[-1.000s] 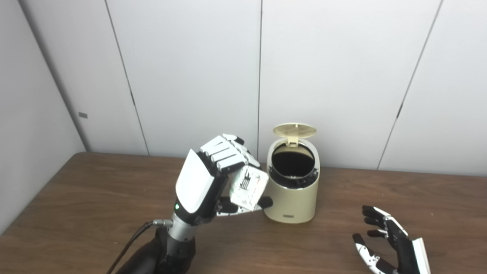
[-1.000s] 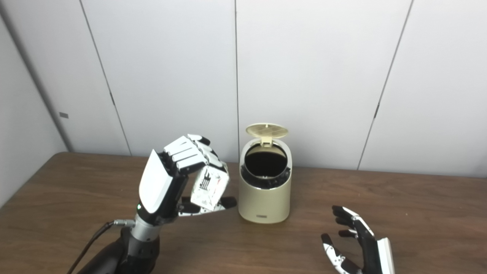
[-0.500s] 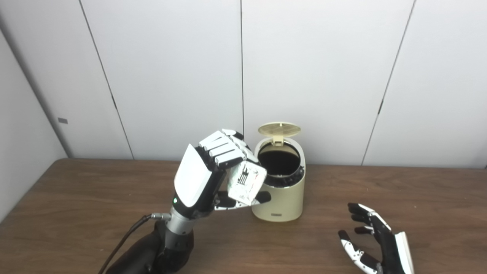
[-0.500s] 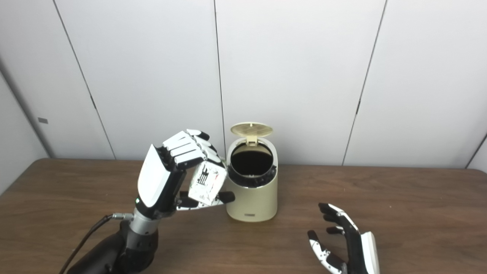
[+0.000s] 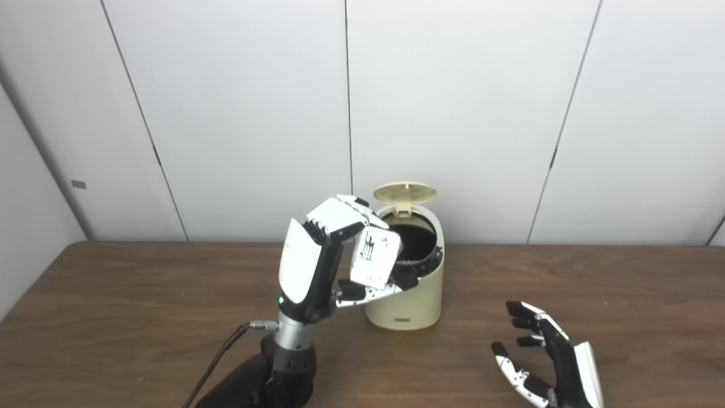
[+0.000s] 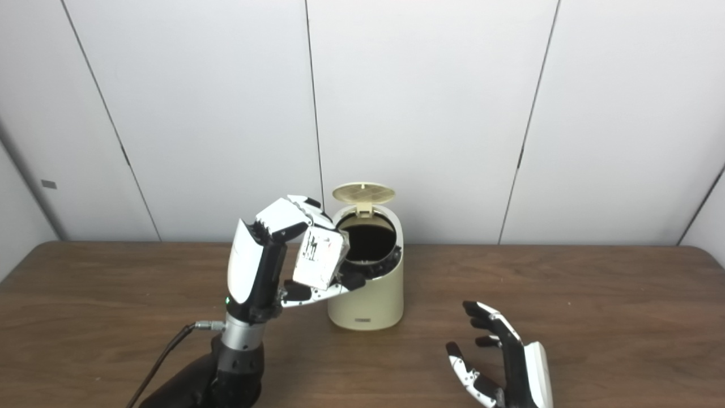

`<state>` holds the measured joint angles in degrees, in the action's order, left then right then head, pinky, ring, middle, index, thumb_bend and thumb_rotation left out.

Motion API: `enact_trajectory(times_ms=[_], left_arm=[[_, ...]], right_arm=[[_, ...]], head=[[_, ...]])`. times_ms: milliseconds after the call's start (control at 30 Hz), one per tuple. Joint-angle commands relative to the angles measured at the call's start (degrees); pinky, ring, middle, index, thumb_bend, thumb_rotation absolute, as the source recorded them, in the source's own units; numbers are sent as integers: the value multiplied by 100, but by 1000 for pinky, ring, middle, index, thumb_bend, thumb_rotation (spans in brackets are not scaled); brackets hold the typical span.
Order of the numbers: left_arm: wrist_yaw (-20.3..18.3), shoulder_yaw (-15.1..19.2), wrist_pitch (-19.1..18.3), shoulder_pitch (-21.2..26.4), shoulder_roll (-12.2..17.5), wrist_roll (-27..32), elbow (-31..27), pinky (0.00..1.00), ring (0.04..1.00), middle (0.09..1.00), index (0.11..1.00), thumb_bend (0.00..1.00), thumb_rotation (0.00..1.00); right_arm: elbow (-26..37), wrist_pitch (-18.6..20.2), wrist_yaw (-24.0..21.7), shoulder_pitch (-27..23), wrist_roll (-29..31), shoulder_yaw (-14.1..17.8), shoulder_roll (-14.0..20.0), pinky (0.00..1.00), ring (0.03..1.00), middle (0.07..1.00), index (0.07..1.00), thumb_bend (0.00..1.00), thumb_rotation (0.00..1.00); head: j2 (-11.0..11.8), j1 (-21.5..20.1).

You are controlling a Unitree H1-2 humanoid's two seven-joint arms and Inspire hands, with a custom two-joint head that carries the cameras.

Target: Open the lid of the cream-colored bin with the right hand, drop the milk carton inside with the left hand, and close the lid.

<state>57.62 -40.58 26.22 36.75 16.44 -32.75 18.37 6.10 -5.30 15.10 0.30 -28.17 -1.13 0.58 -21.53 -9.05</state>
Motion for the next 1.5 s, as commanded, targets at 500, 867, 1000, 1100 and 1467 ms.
enact_trajectory(times_ms=[500,867,1000,1100,1467], left_arm=[[1249,-855,71,1008,-308,367,1150,611,528,471,446,501,0],[1496,-1334,71,1486,-307,493,1648,589,519,471,456,503,0],[1505,-1439,71,1688,-356,606,1838,599,521,466,461,502,0],[1512,-1432,71,1809,-428,564,1990,607,524,467,457,502,0],[1513,-1449,71,2079,-610,551,2333,594,523,464,457,502,0]], right_arm=[[104,-384,274,147,-65,-132,-36,602,730,747,731,156,0],[104,-415,387,237,-119,-197,-131,612,735,749,731,159,0],[87,-423,383,248,-96,-212,-144,617,735,752,736,156,2],[98,-455,401,274,-110,-230,-155,615,733,750,735,158,1],[466,-325,280,533,-127,-248,-203,616,731,748,738,156,30]], head=[[-81,-153],[-46,-246],[-40,-258],[-59,-265],[-208,-166]])
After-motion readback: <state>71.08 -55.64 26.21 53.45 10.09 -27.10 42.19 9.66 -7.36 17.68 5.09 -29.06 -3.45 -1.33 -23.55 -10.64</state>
